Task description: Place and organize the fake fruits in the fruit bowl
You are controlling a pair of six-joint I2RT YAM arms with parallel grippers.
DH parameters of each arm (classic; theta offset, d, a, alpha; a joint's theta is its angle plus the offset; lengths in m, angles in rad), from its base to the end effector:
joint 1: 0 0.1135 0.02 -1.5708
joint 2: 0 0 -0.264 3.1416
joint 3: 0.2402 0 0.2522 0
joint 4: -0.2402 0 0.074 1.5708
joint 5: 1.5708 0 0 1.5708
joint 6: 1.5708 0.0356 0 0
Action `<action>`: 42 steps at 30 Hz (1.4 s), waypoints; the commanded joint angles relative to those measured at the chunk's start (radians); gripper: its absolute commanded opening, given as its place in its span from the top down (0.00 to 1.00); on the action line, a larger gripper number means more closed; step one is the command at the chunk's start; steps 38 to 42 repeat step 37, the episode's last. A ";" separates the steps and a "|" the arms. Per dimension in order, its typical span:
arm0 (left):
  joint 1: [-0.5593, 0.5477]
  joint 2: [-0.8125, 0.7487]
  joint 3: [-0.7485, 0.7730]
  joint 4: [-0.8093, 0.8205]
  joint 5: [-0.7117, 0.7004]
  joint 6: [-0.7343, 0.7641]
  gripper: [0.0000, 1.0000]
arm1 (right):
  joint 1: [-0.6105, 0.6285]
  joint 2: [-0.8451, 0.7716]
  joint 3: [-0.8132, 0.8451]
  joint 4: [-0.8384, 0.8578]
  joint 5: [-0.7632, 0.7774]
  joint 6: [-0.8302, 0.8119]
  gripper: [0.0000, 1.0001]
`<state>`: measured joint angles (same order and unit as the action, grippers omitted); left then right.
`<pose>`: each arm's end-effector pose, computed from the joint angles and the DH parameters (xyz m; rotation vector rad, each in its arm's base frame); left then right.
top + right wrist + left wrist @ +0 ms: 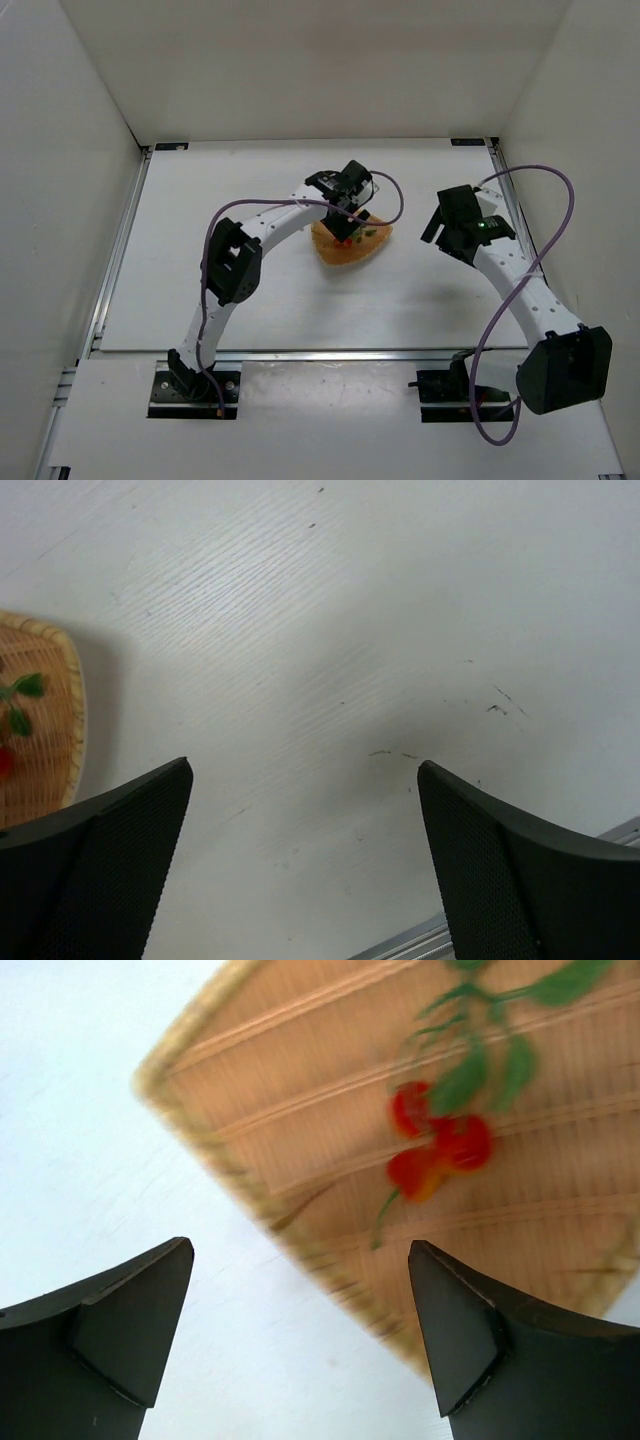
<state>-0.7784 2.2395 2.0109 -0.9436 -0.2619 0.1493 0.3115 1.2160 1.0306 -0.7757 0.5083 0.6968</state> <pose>0.3468 -0.3290 0.2237 1.1348 2.4277 0.1681 0.2340 0.0572 0.2887 0.6435 2.2876 -0.1787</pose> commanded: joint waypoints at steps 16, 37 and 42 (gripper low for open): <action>0.790 -0.353 -0.276 -0.027 -0.271 -0.127 0.00 | -0.348 0.111 0.051 0.007 -0.399 -0.234 0.00; 1.018 -0.457 -0.517 -0.027 -0.043 -0.206 0.00 | -0.371 0.102 0.028 0.059 -0.436 -0.191 0.00; 1.018 -0.457 -0.517 -0.027 -0.043 -0.206 0.00 | -0.371 0.102 0.028 0.059 -0.436 -0.191 0.00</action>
